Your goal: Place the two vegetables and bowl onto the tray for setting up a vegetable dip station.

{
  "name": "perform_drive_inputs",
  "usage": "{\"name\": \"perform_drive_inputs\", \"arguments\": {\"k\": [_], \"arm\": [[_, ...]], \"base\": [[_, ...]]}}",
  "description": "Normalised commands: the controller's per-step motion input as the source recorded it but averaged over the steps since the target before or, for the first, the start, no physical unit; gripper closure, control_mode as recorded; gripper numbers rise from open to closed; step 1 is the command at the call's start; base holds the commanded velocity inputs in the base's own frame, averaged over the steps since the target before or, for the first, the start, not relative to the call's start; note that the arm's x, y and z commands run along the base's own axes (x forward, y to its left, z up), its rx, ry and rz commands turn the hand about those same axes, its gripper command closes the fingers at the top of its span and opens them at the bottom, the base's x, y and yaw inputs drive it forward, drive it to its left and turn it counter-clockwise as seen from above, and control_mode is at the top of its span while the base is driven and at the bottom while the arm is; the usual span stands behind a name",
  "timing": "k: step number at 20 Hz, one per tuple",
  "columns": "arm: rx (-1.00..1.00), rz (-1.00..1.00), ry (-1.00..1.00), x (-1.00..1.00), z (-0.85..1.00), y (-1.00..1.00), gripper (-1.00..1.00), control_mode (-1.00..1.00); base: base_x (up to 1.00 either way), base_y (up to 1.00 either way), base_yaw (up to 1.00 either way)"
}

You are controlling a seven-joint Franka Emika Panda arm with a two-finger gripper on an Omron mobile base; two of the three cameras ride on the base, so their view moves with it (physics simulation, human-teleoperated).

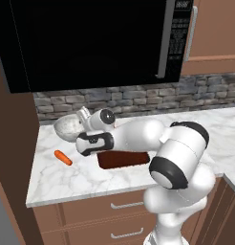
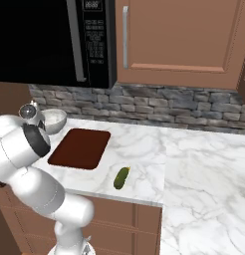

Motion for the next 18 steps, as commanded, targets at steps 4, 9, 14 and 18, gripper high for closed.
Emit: {"name": "perform_drive_inputs", "arguments": {"k": [4,9,14,18], "arm": [[0.03,0.0,0.0,0.15,-0.09,-0.01,-1.0,-1.0],[0.03,0.0,0.0,0.15,-0.09,-0.01,-1.0,-1.0],[0.06,0.0,0.0,0.15,-0.05,-0.02,-1.0,-1.0],[0.07,0.0,0.03,0.09,-0.09,0.0,-1.0,-1.0]], "base": [[0.0,0.0,0.0],[0.0,0.0,0.0],[0.0,0.0,0.0],[0.0,0.0,0.0]]}}
